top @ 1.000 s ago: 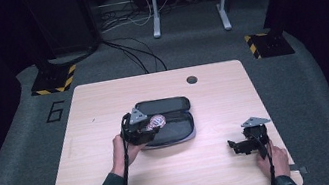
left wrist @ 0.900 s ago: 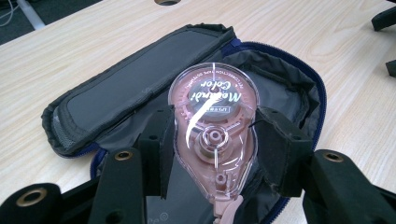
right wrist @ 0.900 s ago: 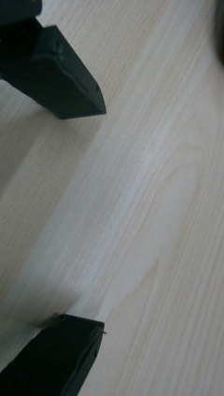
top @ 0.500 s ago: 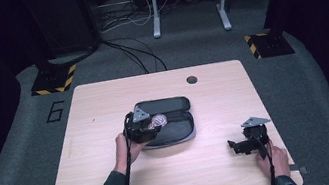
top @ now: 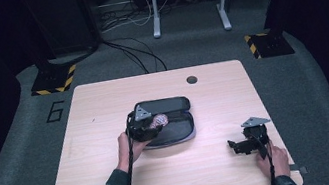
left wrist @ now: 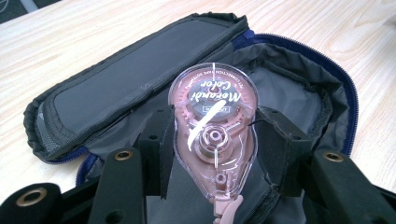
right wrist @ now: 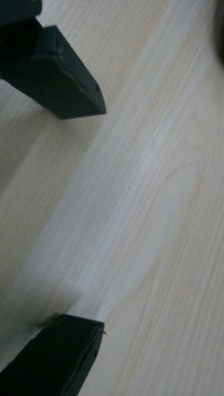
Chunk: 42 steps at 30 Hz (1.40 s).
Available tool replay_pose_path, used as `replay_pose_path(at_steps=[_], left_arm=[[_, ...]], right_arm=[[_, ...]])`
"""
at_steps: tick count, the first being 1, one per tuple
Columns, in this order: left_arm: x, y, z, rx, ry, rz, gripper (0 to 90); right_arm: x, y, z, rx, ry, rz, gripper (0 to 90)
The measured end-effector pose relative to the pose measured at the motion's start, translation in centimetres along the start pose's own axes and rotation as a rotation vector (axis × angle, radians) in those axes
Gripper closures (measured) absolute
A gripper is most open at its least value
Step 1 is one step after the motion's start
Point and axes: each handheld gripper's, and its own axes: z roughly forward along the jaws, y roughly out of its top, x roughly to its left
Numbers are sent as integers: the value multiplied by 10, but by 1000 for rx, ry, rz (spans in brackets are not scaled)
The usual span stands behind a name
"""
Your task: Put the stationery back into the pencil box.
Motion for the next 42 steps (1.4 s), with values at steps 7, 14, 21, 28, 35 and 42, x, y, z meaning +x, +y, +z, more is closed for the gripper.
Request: replay_pose_path(at_steps=[7,14,21,28,35,42], left_arm=[[0,-3,6,3,-4,-18,498],[-4,-5,16,18,-15,-19,498],[-5,-9,26,52,-27,-21,498],[-5,-12,35,85,-30,-30,498],[-5,-14,40,122,-31,-47,496],[-4,-15,42,152,-26,-46,459]], right_arm=[[0,0,0,0,0,1,0],[0,0,0,0,0,1,0],[0,0,0,0,0,0,0],[0,0,0,0,0,0,0],[0,0,0,0,0,1,0],[0,0,0,0,0,0,0]])
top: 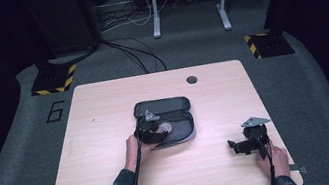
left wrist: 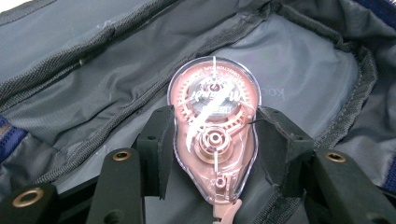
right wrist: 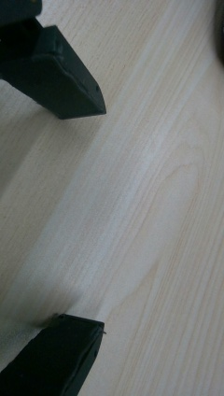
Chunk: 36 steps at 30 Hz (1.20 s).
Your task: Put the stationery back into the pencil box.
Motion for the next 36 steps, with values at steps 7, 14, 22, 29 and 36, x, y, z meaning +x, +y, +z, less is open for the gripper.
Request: replay_pose_path(at_steps=[7,14,22,29,36], left_arm=[[3,-2,-11,-30,-29,-33,262],[1,-7,-29,-87,-34,-31,155],[-1,-20,-55,-106,-22,-12,130],[-4,-35,-73,-108,1,2,106],[-6,-61,-95,-115,46,-2,93]], right_arm=[[0,0,0,0,0,1,0],[0,0,0,0,0,0,0],[0,0,0,0,0,1,0],[0,0,0,0,0,0,0],[0,0,0,0,0,1,0]])
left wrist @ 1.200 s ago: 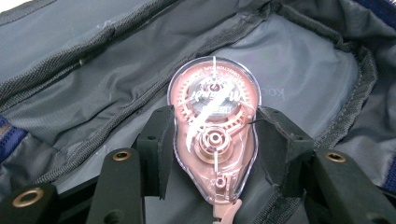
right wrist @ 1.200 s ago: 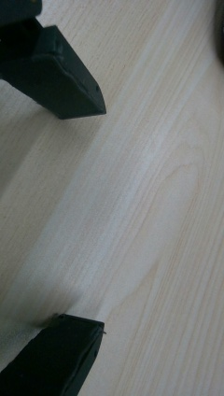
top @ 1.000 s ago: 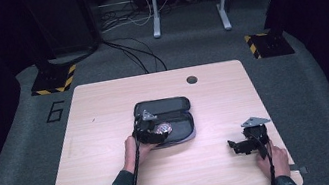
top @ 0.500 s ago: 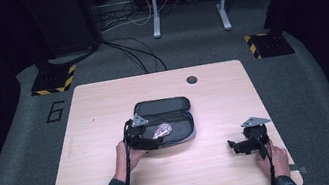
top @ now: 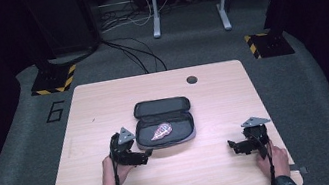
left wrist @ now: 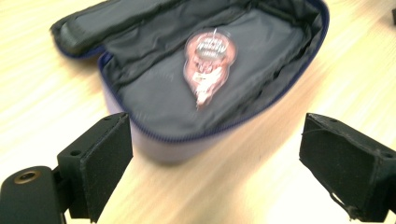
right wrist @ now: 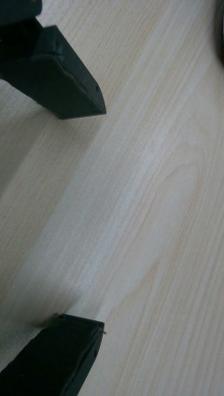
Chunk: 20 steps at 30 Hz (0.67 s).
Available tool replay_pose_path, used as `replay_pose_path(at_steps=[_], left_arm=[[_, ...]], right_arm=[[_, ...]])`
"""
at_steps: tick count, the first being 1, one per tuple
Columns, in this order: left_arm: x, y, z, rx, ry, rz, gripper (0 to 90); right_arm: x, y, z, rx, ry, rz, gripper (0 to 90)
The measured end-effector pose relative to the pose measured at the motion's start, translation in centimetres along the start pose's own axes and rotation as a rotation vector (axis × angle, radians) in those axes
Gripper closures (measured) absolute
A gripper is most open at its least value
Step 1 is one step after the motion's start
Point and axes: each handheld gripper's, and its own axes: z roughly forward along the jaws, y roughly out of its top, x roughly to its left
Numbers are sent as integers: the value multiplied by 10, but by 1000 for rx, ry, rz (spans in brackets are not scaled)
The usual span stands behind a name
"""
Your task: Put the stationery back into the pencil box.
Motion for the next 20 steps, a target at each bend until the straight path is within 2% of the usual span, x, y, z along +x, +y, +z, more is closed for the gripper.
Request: replay_pose_path(at_steps=[1,3,8,9,10,11,12,14,15,20], left_arm=[[0,-4,-2,-11,13,-10,92],[0,-8,-4,-3,16,-14,86],[4,-44,-15,22,74,-52,74],[4,-44,-15,22,74,-52,72],[8,-57,-15,38,94,-74,68],[11,-63,-15,48,99,-78,63],[12,-70,-14,53,112,-109,55],[17,-82,-14,80,134,-135,28],[17,-89,-14,51,160,-151,18],[18,-95,-18,43,200,-163,1]], right_arm=[[0,0,0,0,0,0,0],[0,0,0,0,0,-1,0],[0,0,0,0,0,0,0],[0,0,0,0,0,0,0],[0,0,0,0,0,-1,0],[0,0,0,0,0,1,0],[0,0,0,0,0,0,0],[0,0,0,0,0,0,0],[0,0,0,0,0,0,0],[0,0,0,0,0,0,0]])
